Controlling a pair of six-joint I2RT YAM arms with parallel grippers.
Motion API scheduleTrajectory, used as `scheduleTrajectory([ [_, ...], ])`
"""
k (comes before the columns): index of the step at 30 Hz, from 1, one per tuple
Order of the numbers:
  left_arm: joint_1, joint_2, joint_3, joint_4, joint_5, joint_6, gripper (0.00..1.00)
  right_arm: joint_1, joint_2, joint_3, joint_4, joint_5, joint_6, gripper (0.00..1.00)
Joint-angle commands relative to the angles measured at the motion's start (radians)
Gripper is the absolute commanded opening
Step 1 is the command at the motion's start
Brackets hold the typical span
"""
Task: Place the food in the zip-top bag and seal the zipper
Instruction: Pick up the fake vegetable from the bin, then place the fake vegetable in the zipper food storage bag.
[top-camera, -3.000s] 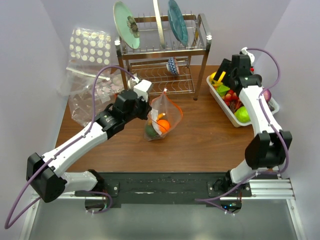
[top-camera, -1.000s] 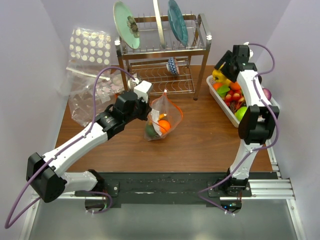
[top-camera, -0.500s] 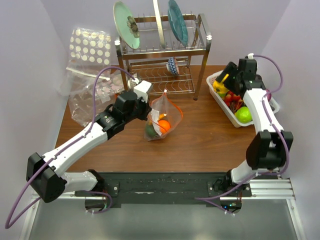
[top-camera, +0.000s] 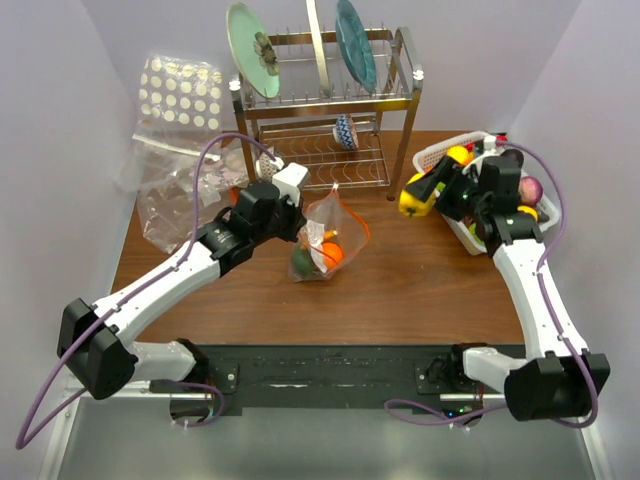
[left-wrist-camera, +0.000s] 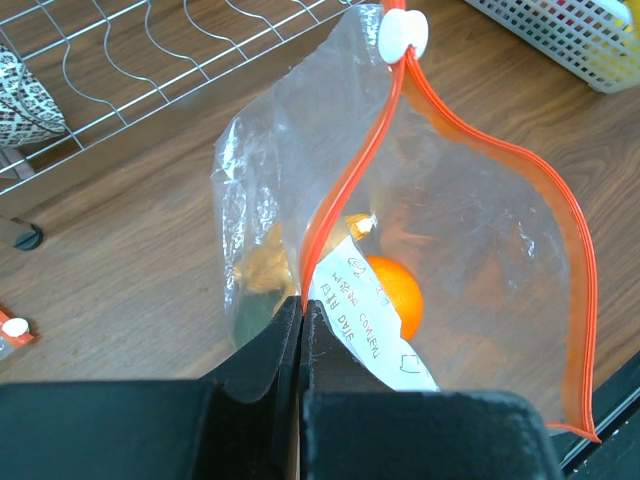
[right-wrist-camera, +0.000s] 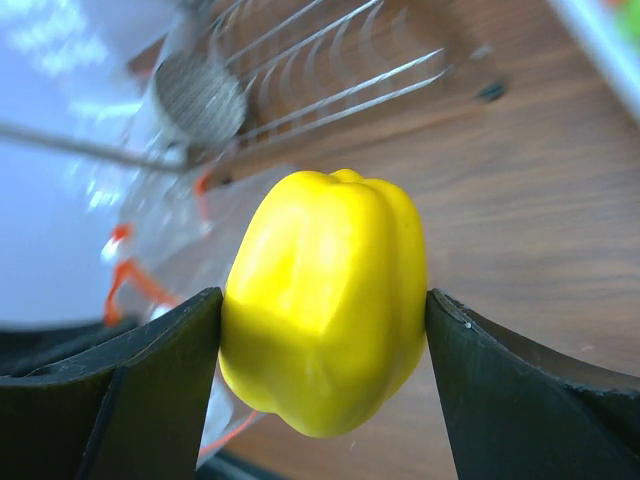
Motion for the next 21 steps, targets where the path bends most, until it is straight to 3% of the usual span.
scheduleTrajectory([
  [1, 0.006, -0.001, 0.042, 0.032, 0.019, 0.015, 0.0, 0.119, -0.064, -0.032, 0.038, -0.109, 0.043, 0.67],
  [7, 0.006, -0.005, 0.042, 0.031, 0.021, 0.01, 0.0, 0.279, -0.082, -0.029, 0.123, -0.164, 0.077, 0.65],
  [15, 0.005, -0.024, 0.067, 0.028, 0.042, -0.003, 0.0, 0.494, 0.025, 0.043, 0.118, -0.161, 0.017, 0.64],
  [21, 0.003, -0.044, 0.067, 0.049, 0.119, -0.002, 0.0, 0.555, 0.096, 0.022, 0.121, -0.103, -0.01, 0.64],
])
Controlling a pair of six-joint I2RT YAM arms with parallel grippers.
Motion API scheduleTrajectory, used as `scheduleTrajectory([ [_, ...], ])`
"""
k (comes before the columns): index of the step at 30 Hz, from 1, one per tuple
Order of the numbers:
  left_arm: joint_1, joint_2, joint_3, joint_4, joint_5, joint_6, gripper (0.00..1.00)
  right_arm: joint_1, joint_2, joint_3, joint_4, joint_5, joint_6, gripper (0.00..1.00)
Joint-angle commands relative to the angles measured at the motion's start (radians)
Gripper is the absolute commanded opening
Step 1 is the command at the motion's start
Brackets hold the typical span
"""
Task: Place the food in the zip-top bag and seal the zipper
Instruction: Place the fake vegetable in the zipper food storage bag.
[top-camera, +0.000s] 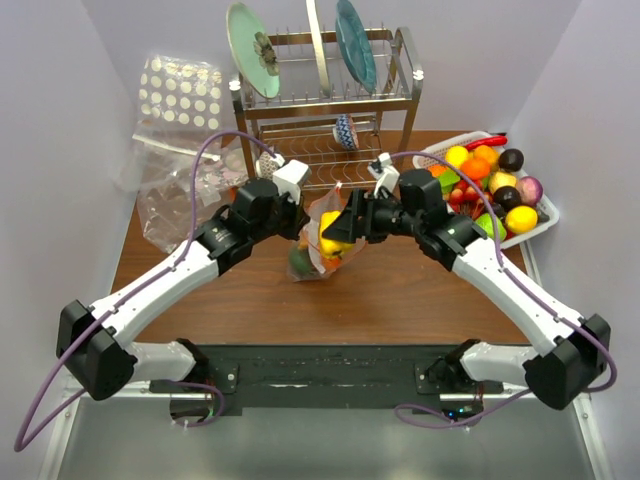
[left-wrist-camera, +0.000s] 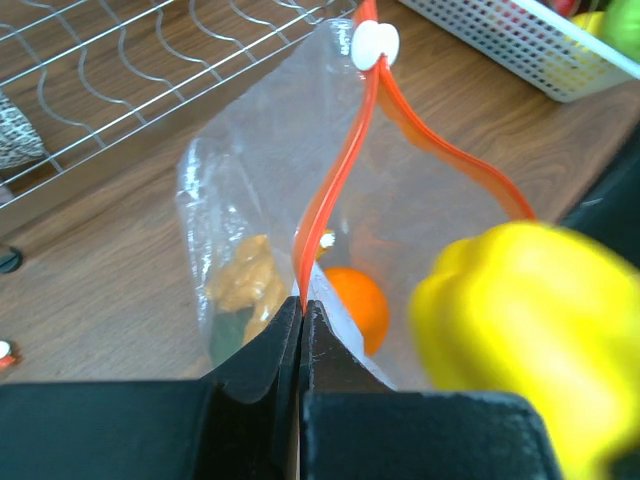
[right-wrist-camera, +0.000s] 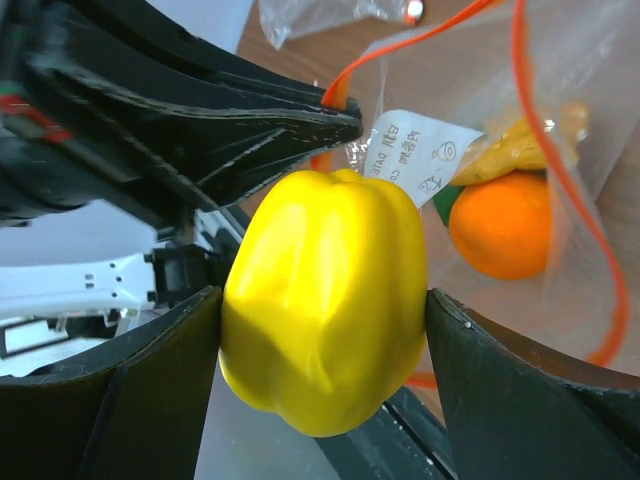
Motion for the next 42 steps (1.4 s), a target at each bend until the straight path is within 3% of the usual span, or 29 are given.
scheduleTrajectory([
  [1, 0.003, -0.043, 0.043, 0.049, 0.084, 0.002, 0.0, 0.022, 0.044, 0.017, 0.03, 0.04, -0.04, 0.64],
  [13, 0.002, -0.128, 0.002, 0.106, 0.138, 0.012, 0.0, 0.026, 0.148, 0.043, 0.096, 0.226, -0.051, 0.66],
  [22, 0.003, -0.114, -0.014, 0.112, 0.163, 0.015, 0.0, 0.042, 0.144, -0.102, 0.455, 0.237, 0.118, 0.66],
  [32, 0.002, -0.117, 0.038, 0.099, 0.192, -0.015, 0.0, 0.094, 0.183, -0.192, 0.697, 0.341, 0.214, 0.66],
  [34, 0.003, -0.114, 0.049, 0.095, 0.198, -0.023, 0.0, 0.114, 0.217, -0.191, 0.734, 0.361, 0.228, 0.7],
  [35, 0.003, -0.114, 0.051, 0.094, 0.201, -0.024, 0.0, 0.121, 0.241, -0.178, 0.73, 0.361, 0.228, 0.86],
  [38, 0.003, -0.115, 0.051, 0.092, 0.194, -0.025, 0.0, 0.131, 0.3, -0.119, 0.659, 0.323, 0.227, 0.99],
  [42, 0.002, -0.123, 0.043, 0.086, 0.149, -0.015, 0.0, 0.133, 0.231, -0.149, 0.635, 0.355, 0.199, 0.99],
])
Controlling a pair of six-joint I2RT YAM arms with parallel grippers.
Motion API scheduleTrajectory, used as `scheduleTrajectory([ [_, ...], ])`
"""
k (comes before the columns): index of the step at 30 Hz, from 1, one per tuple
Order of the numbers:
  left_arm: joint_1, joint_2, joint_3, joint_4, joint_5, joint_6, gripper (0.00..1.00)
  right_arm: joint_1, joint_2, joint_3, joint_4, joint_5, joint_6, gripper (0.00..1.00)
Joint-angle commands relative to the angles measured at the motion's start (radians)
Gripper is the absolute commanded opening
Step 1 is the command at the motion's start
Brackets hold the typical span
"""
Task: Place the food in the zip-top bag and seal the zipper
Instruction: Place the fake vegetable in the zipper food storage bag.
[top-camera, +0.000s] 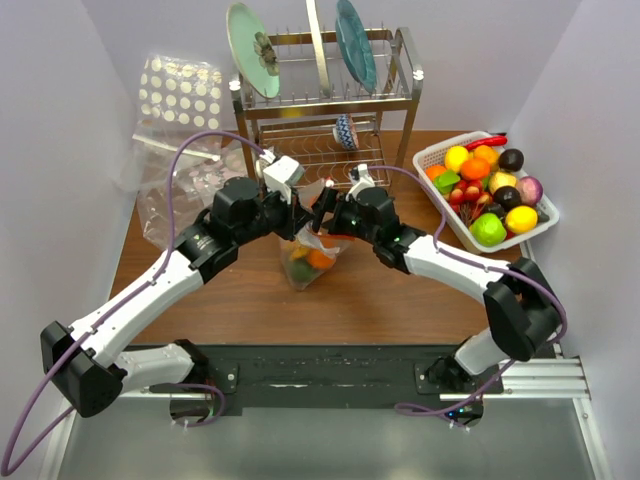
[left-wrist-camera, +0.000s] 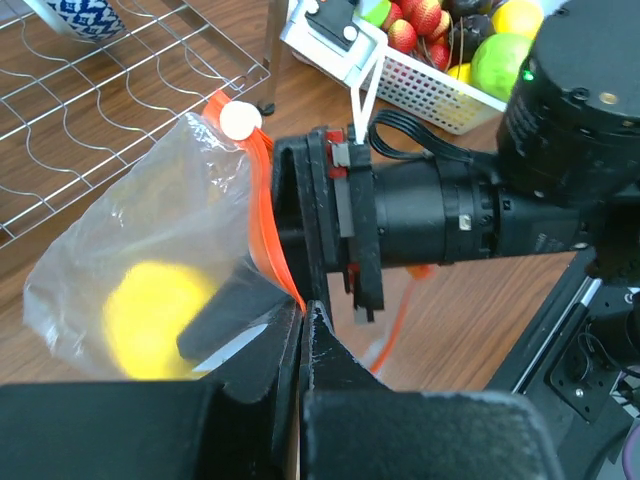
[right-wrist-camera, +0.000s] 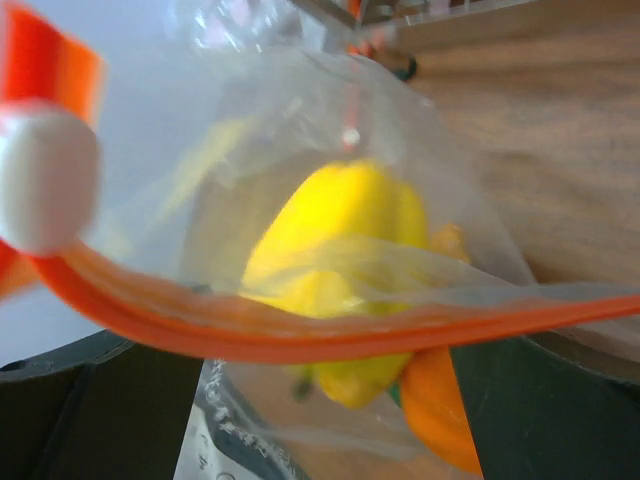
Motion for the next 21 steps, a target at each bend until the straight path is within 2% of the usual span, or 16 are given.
scheduleTrajectory([
  [1, -0.003, -0.018, 0.039, 0.048, -0.02, -0.002, 0.0, 0.018, -0.086, 0.022, -0.026, 0.052, -0.021, 0.99],
  [9, -0.003, -0.024, 0.013, 0.042, -0.118, 0.013, 0.0, 0.017, -0.282, 0.056, -0.256, 0.14, -0.13, 0.93],
  [14, -0.003, -0.015, -0.016, 0.052, -0.133, 0.027, 0.0, 0.017, -0.37, 0.116, -0.472, 0.226, -0.207, 0.93],
  [21, -0.001, -0.007, -0.036, 0.051, -0.141, 0.041, 0.0, 0.017, -0.39, 0.263, -0.722, 0.477, -0.36, 0.96],
])
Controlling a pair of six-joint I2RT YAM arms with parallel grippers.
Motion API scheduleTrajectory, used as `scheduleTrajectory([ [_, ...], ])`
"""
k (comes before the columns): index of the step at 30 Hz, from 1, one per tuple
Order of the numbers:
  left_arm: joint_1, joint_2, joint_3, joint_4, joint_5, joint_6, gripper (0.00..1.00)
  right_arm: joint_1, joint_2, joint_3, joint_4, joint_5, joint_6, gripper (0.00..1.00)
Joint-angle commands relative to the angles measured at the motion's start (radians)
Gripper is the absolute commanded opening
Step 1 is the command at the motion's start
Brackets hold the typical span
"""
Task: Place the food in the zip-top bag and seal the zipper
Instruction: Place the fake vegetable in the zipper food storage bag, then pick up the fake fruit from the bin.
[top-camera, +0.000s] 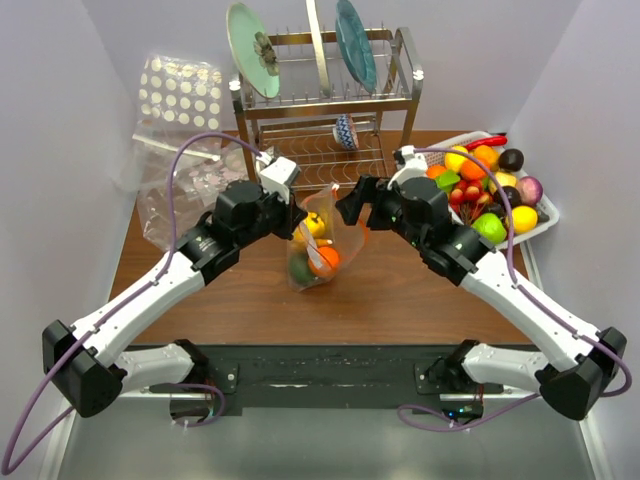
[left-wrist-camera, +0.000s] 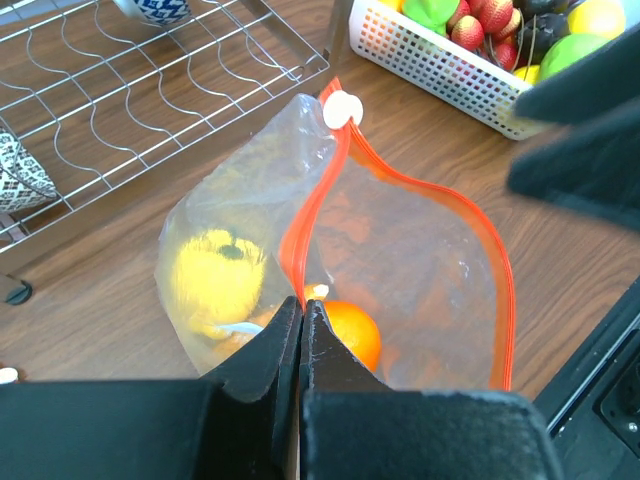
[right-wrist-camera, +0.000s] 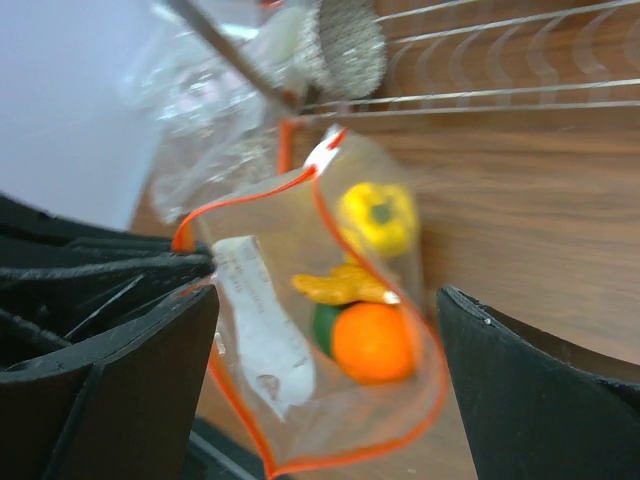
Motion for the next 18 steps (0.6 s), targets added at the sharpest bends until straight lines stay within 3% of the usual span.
scheduleTrajectory([
  [1, -0.001, -0.007, -0.008, 0.043, -0.02, 0.032, 0.0, 0.001, -0.003, 0.117, -0.202, 0.269, -0.127, 0.99],
  [5, -0.001, -0.013, -0.019, 0.046, -0.022, 0.031, 0.0, -0.042, 0.081, 0.184, -0.276, 0.374, -0.196, 0.99],
  [12, -0.001, -0.018, -0.027, 0.049, -0.023, 0.031, 0.0, -0.366, 0.293, 0.319, -0.355, 0.241, -0.223, 0.99],
  [18, 0.0, -0.018, -0.03, 0.049, -0.026, 0.031, 0.0, -0.512, 0.476, 0.47, -0.384, 0.199, -0.143, 0.97],
])
